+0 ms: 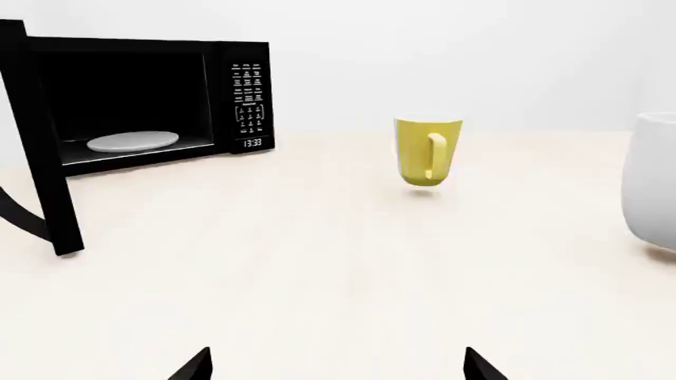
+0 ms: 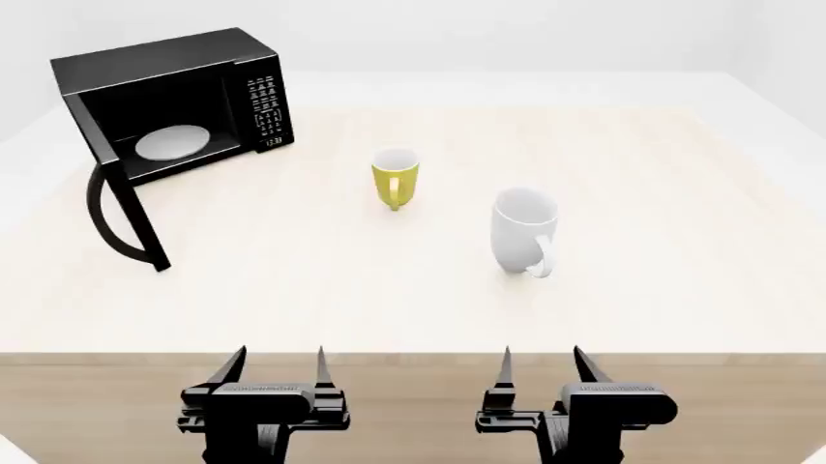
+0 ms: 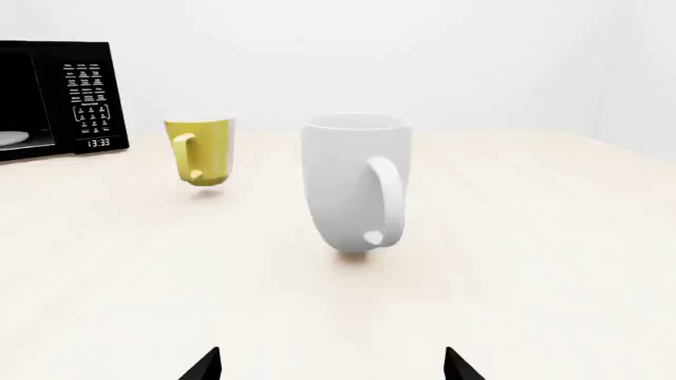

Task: Close the microwave.

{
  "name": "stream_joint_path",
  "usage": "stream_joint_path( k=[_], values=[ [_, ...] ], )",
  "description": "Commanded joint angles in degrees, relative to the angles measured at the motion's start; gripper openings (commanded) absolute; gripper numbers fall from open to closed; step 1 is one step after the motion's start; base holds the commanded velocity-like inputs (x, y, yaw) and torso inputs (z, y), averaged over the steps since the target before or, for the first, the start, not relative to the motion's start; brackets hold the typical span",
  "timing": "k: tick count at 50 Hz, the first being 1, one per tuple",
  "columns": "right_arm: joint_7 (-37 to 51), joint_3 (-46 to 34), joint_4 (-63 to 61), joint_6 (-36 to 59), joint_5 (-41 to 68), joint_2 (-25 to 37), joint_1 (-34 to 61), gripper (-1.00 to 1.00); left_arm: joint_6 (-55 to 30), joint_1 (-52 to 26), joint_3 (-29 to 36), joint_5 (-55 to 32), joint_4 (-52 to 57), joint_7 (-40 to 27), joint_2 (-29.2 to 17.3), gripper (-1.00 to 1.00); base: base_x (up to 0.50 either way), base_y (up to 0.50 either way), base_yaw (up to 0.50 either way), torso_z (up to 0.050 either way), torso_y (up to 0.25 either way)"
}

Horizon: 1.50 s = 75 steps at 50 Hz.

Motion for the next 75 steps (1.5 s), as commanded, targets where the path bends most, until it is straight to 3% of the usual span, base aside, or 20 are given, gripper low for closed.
stream_joint_path(
  k=[1, 22, 30, 32, 38, 53, 55, 64, 75],
  values=[
    [0.5, -1.2, -0.3, -0.1, 1.9, 0.8, -0.3, 1.0, -0.5, -0.2, 0.9, -1.2, 0.0, -1.1, -0.9, 1.0, 0.0, 0.0, 0.0, 0.0, 0.0],
    [3.4, -4.3, -4.0, 2.8, 7.1, 3.4, -0.9, 1.0, -3.6, 1.8, 4.6, -3.2, 5.2, -4.7, -3.9, 1.0, 0.0, 0.0, 0.0, 0.0, 0.0],
    [5.6, -4.8, -12.5, 8.4, 8.0, 4.6, -2.5, 1.0, -9.0, 2.5, 5.2, -2.7, 11.7, -6.1, -5.3, 1.0, 0.0, 0.0, 0.0, 0.0, 0.0],
    [6.0, -5.2, -15.0, 9.9, 7.8, 4.9, -2.8, 1.0, -16.1, 2.5, 5.3, -3.3, 18.6, -6.3, -5.8, 1.0, 0.0, 0.0, 0.0, 0.0, 0.0],
    [7.3, -5.5, -22.8, 15.4, 8.4, 6.0, -3.3, 1.0, -22.1, 2.0, 5.1, -4.8, 26.8, -6.5, -6.7, 1.0, 0.0, 0.0, 0.0, 0.0, 0.0],
    [10.4, -5.2, -34.7, 27.4, 10.4, 8.1, -1.1, 1.0, -32.8, -2.8, 5.4, -6.4, 35.6, -7.7, -8.2, 1.0, 0.0, 0.0, 0.0, 0.0, 0.0],
    [11.3, -3.9, -39.4, 32.8, 12.2, 8.5, 0.8, 1.0, -36.9, -4.0, 5.6, -6.9, 38.6, -7.6, -8.8, 1.0, 0.0, 0.0, 0.0, 0.0, 0.0],
    [12.3, -3.2, -44.4, 37.3, 13.6, 9.5, 3.2, 1.0, -40.8, -5.7, 4.7, -8.5, 42.3, -8.2, -9.0, 1.0, 0.0, 0.01, 0.0, 0.0, 0.0],
    [12.7, -2.6, -45.2, 37.8, 14.9, 10.0, 3.9, 1.0, -41.6, -6.2, 4.5, -9.4, 43.0, -8.6, -9.2, 1.0, 0.0, 0.5, 0.0, 0.0, 0.0]
  ],
)
